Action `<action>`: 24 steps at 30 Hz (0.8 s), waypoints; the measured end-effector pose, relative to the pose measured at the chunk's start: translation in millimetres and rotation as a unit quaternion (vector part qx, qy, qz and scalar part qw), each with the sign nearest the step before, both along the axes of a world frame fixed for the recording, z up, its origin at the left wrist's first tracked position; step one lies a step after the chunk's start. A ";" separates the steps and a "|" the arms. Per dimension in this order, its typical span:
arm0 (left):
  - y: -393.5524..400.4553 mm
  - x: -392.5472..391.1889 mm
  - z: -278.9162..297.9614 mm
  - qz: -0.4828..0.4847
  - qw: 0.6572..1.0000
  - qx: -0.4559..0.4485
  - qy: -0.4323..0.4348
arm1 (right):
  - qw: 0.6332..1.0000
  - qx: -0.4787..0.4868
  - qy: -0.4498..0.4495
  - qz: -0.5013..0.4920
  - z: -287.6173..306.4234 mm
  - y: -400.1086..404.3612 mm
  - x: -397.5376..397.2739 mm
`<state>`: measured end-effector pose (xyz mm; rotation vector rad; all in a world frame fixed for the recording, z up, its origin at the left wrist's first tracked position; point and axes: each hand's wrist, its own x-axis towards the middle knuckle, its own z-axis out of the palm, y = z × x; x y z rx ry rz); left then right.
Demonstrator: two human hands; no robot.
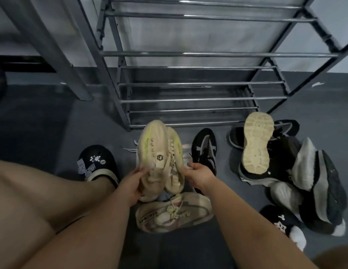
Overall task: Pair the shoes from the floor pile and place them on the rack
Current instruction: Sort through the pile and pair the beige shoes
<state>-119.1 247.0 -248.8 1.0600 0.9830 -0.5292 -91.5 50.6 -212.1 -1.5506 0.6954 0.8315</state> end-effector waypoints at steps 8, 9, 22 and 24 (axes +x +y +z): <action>15.2 6.1 -35.3 -0.056 0.977 0.204 0.033 | 0.982 -0.111 0.052 0.146 -48.5 6.6 6.8; 16.9 6.4 -38.0 -0.056 0.977 0.203 0.040 | 0.980 -0.110 0.056 0.155 -54.7 9.0 8.0; 23.3 8.6 -45.4 0.041 0.993 0.082 0.078 | 0.989 -0.097 0.077 0.080 -73.5 23.7 4.1; 22.7 10.0 -42.4 0.049 0.992 0.078 0.081 | 0.992 -0.070 0.074 0.074 -71.4 25.4 3.3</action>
